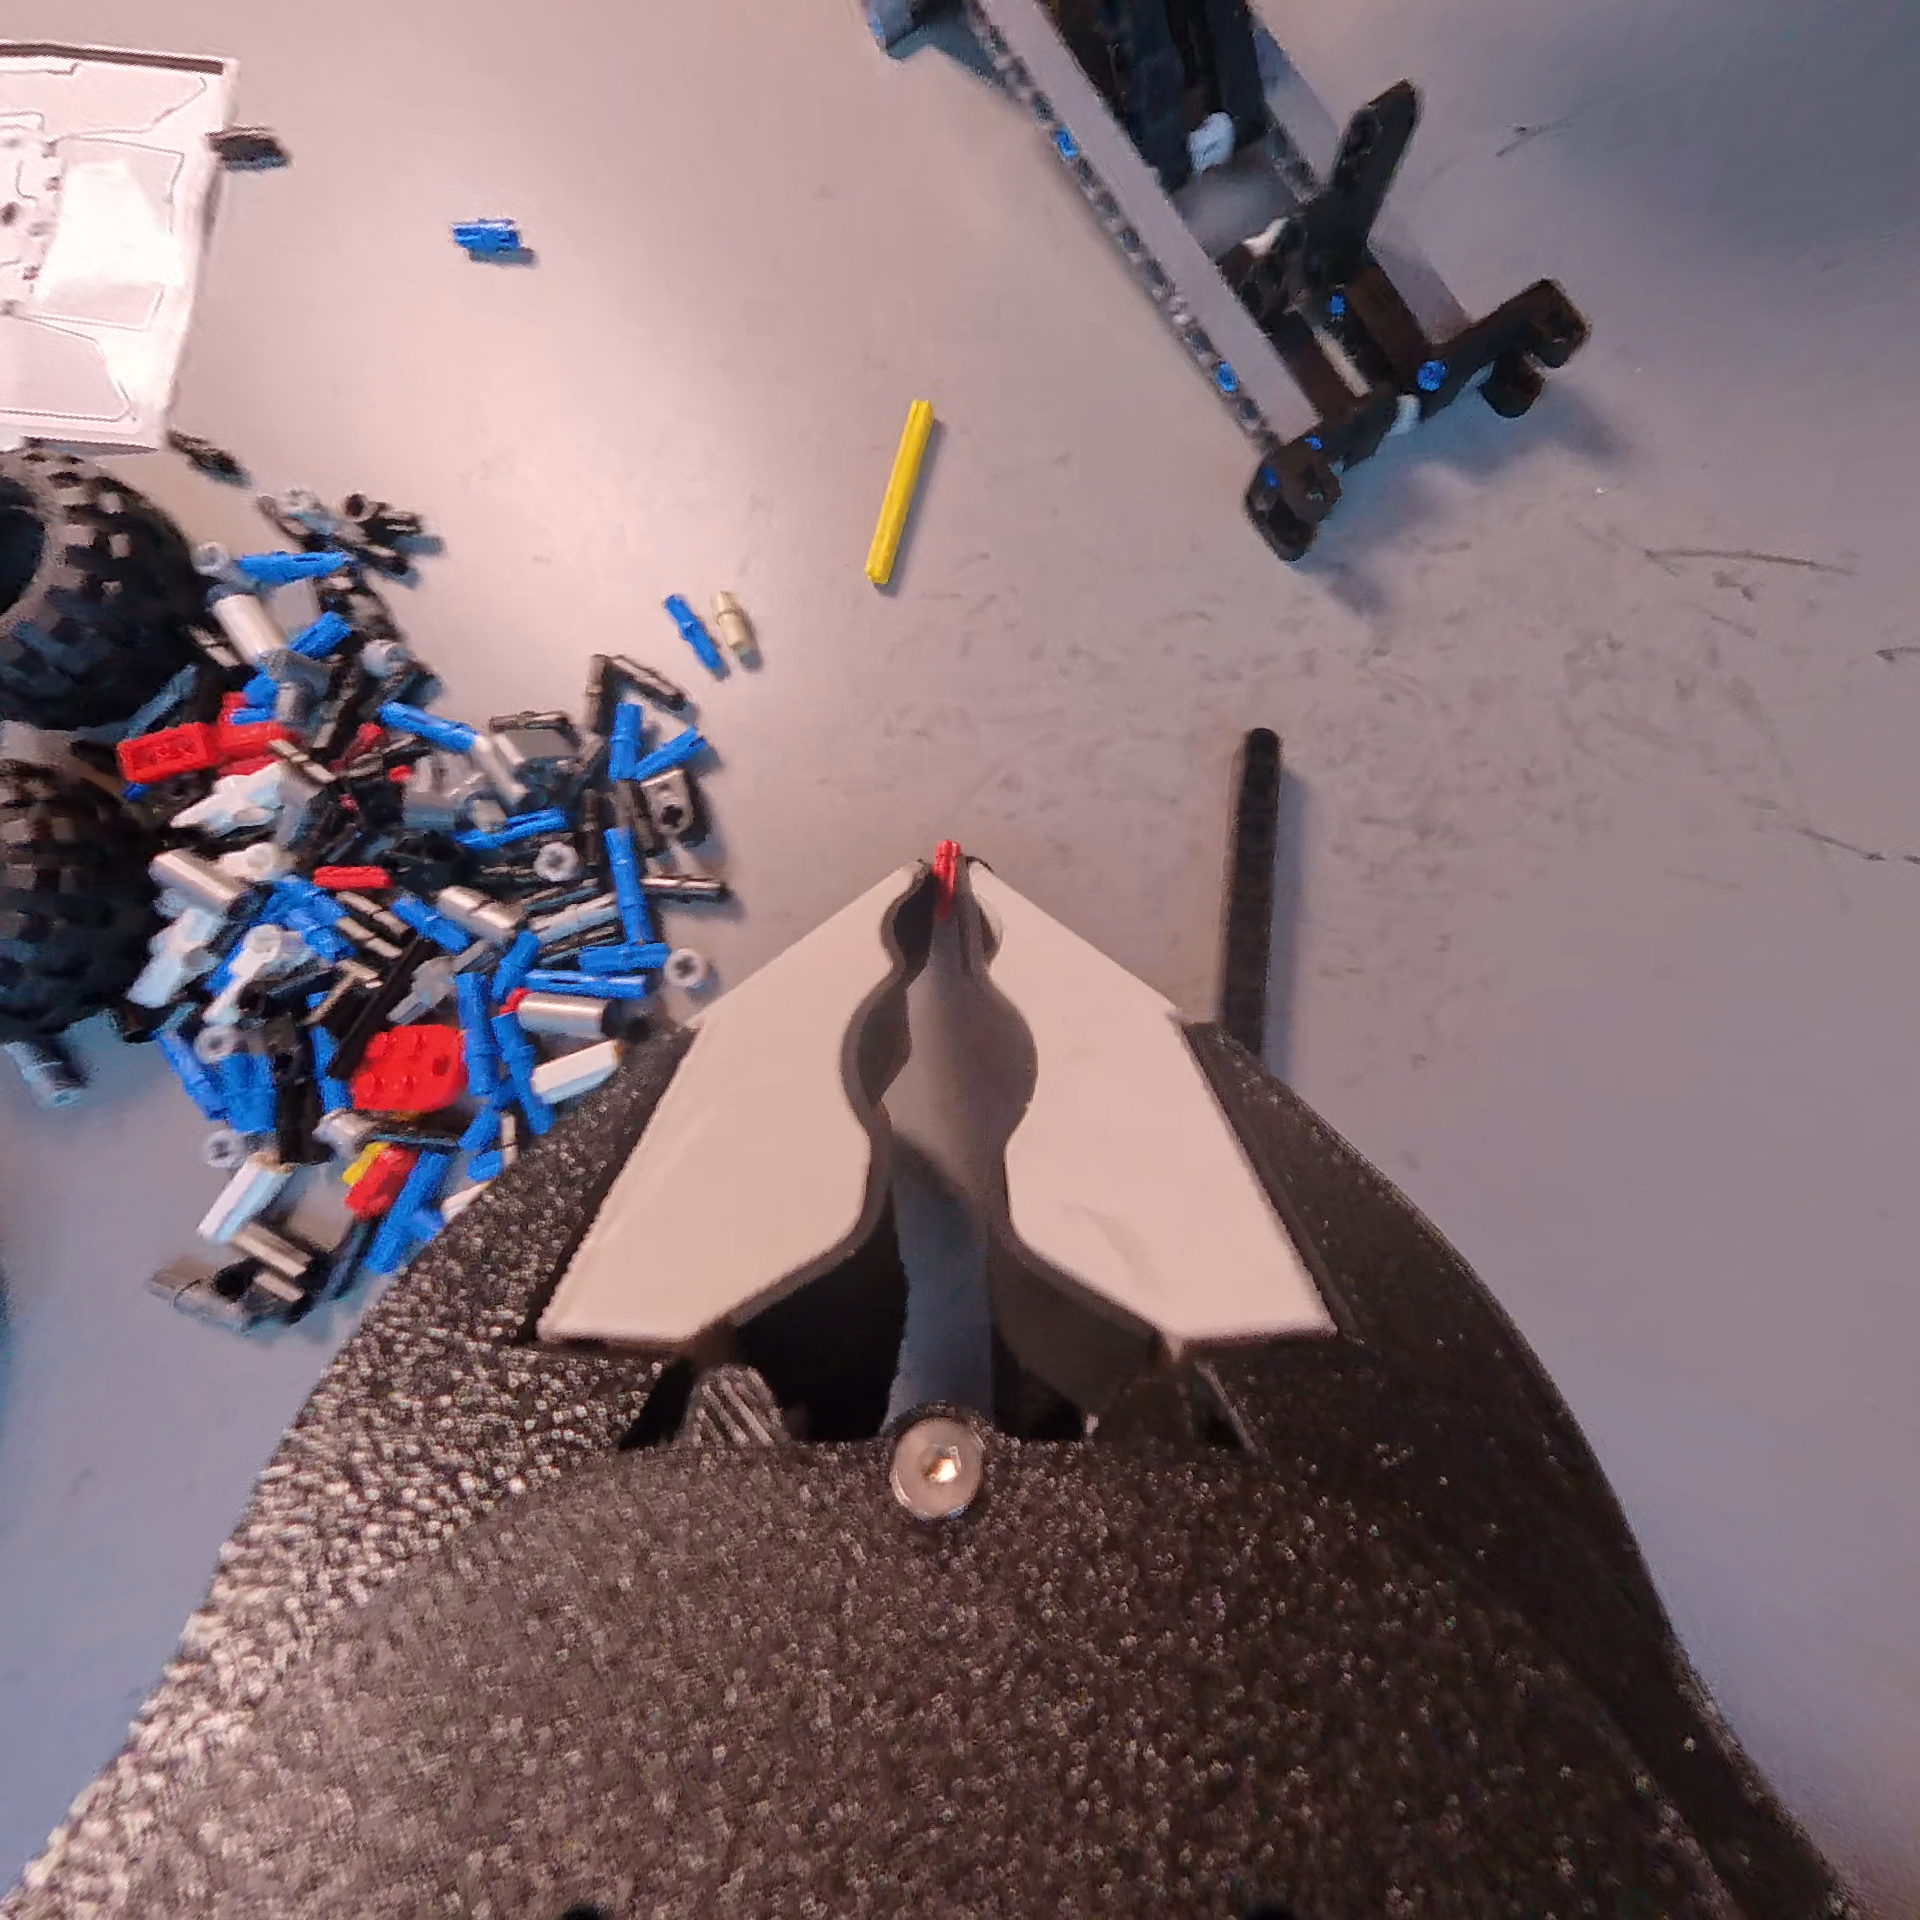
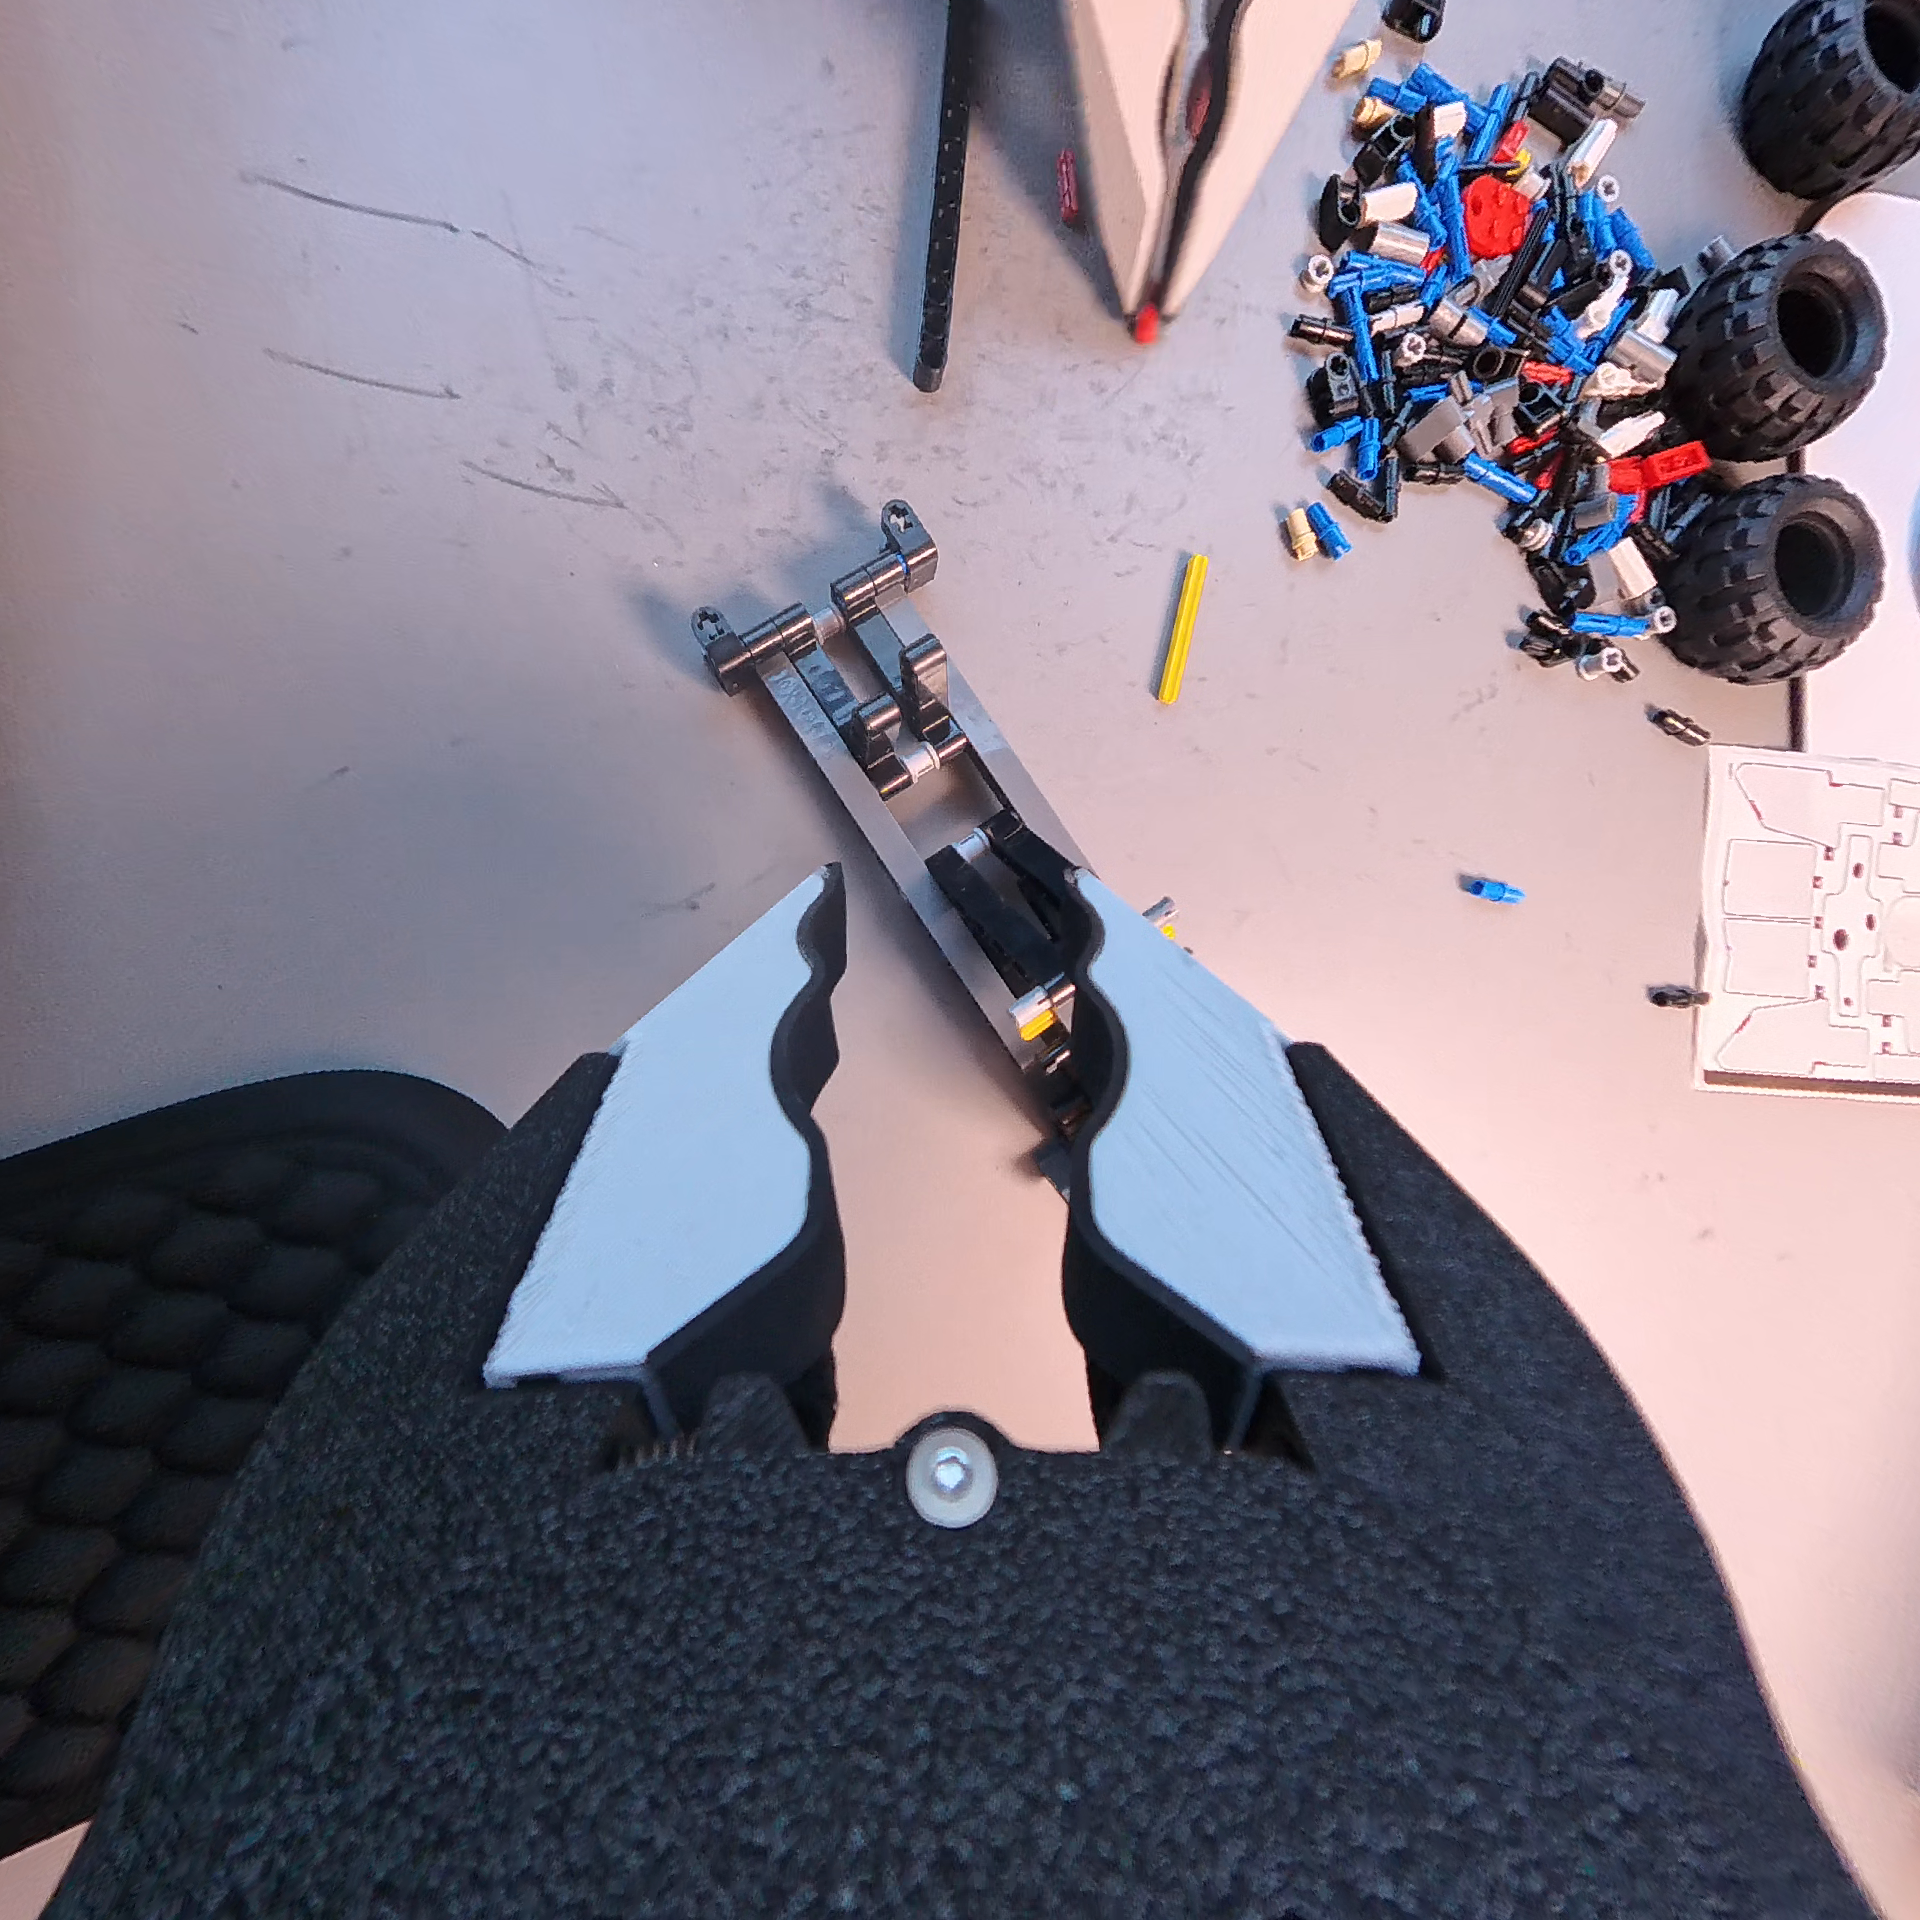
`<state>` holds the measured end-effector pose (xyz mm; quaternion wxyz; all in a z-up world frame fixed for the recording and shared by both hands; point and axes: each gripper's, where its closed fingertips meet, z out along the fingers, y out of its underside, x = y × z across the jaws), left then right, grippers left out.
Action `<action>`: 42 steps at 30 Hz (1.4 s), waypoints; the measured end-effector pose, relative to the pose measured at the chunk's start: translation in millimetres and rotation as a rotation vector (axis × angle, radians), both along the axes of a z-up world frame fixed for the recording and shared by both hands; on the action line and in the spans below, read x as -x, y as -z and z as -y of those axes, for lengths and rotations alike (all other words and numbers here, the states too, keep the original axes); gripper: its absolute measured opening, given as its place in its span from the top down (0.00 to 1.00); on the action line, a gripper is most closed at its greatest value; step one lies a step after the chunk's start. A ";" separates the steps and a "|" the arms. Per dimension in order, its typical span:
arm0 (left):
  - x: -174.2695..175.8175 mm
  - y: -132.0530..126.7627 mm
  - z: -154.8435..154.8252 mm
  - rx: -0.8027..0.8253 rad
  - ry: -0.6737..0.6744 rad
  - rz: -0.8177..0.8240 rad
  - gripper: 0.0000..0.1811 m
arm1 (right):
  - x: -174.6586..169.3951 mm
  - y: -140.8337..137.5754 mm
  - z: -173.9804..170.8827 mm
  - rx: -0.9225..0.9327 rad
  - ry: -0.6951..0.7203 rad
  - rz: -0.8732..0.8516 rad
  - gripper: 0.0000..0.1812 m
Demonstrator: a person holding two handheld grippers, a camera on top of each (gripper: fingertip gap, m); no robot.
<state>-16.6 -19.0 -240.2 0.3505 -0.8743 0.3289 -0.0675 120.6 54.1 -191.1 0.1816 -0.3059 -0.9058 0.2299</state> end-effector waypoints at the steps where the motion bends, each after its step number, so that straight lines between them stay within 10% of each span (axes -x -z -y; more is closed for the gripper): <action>1: 7.9 -2.3 -5.9 -0.029 -0.033 -0.023 0.98 | -0.2 0.0 0.0 0.005 0.002 -0.002 0.78; 8: 73.9 -23.1 -29.8 -0.156 -0.358 -0.111 0.83 | 1.0 -1.4 1.4 0.032 0.015 -0.030 0.78; 17: 4.9 -8.7 35.5 0.065 -0.064 0.066 0.87 | -1.1 1.8 2.4 0.053 0.023 -0.037 0.79; 25: 41.0 -14.3 7.1 -0.053 -0.219 -0.021 0.99 | 2.7 -7.1 25.6 0.097 -0.015 -0.051 0.79; 29: 77.4 -27.9 -8.0 -0.145 -0.378 -0.039 0.85 | 1.1 -12.6 54.1 0.101 -0.085 -0.051 0.78; 37: -1.9 -14.8 66.6 0.051 -0.073 0.132 0.80 | -6.5 -11.3 62.8 0.171 -0.075 -0.059 0.78; 42: -2.6 -5.5 78.6 0.044 -0.111 0.002 0.96 | -3.9 -17.2 70.6 0.171 -0.093 -0.093 0.78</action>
